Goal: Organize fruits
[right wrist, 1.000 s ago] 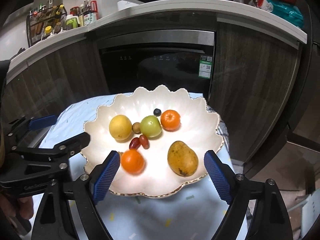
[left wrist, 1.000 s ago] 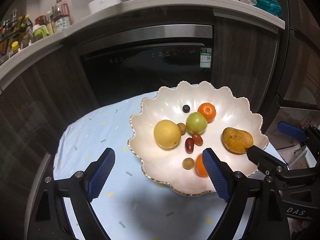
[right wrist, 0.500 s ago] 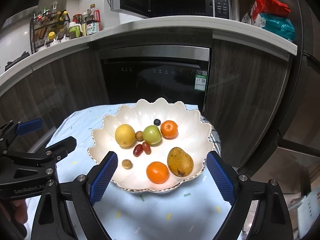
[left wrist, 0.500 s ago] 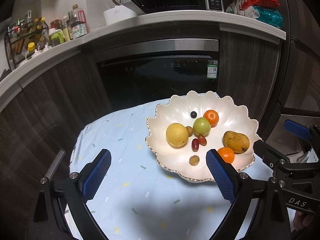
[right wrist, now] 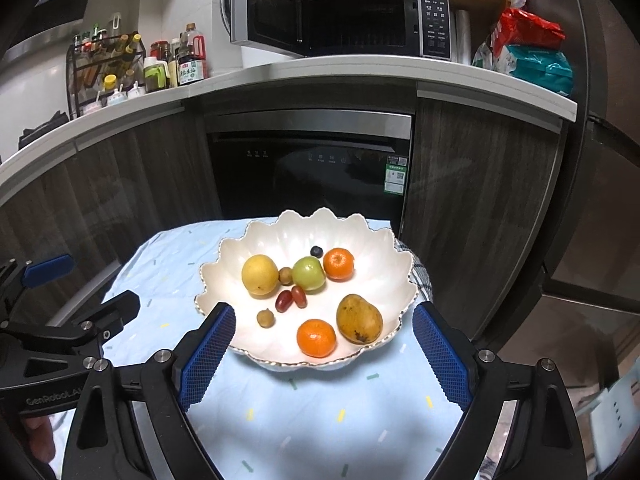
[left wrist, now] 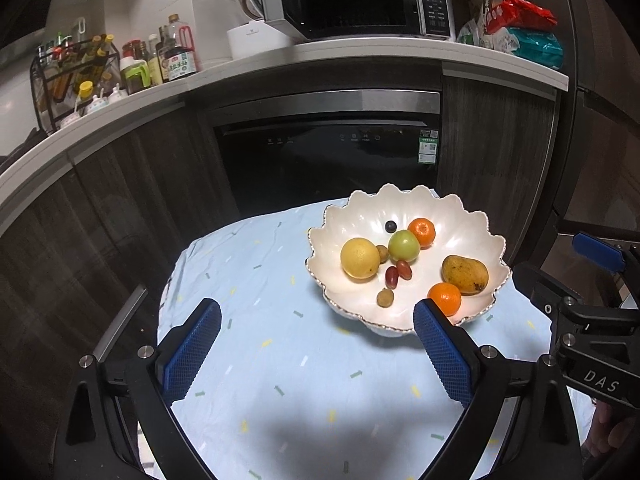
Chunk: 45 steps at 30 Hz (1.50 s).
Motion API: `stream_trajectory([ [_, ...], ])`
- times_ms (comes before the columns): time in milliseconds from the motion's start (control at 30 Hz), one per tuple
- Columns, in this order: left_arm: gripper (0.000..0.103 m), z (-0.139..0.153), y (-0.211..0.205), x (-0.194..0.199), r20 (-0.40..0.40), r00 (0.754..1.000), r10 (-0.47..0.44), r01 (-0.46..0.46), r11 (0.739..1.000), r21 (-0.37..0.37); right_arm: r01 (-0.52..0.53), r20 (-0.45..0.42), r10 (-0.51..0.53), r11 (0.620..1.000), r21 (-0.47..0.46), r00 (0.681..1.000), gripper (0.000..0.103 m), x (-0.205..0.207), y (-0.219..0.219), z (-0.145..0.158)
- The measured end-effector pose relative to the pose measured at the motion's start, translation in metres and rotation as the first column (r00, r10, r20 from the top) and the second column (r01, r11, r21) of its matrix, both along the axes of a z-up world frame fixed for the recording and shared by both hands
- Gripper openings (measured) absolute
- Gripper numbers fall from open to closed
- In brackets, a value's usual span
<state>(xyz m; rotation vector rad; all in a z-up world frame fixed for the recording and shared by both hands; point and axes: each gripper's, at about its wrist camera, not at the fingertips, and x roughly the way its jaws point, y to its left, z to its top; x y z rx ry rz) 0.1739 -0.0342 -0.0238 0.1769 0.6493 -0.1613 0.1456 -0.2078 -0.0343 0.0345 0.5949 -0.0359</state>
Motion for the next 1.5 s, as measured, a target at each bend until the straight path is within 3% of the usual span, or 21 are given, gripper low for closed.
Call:
stream_trajectory([
  [1033, 0.098, 0.004, 0.02, -0.089, 0.04, 0.997, 0.067, -0.066, 0.997, -0.029, -0.008, 0.068, 0.009, 1.0, -0.011, 0.998, 0.091, -0.084, 0.014, 0.012],
  [1500, 0.098, 0.002, 0.025, -0.104, 0.05, 0.995, 0.084, -0.082, 0.996, -0.035, -0.011, 0.077, 0.011, 1.0, -0.011, 0.997, 0.091, -0.097, 0.015, 0.01],
])
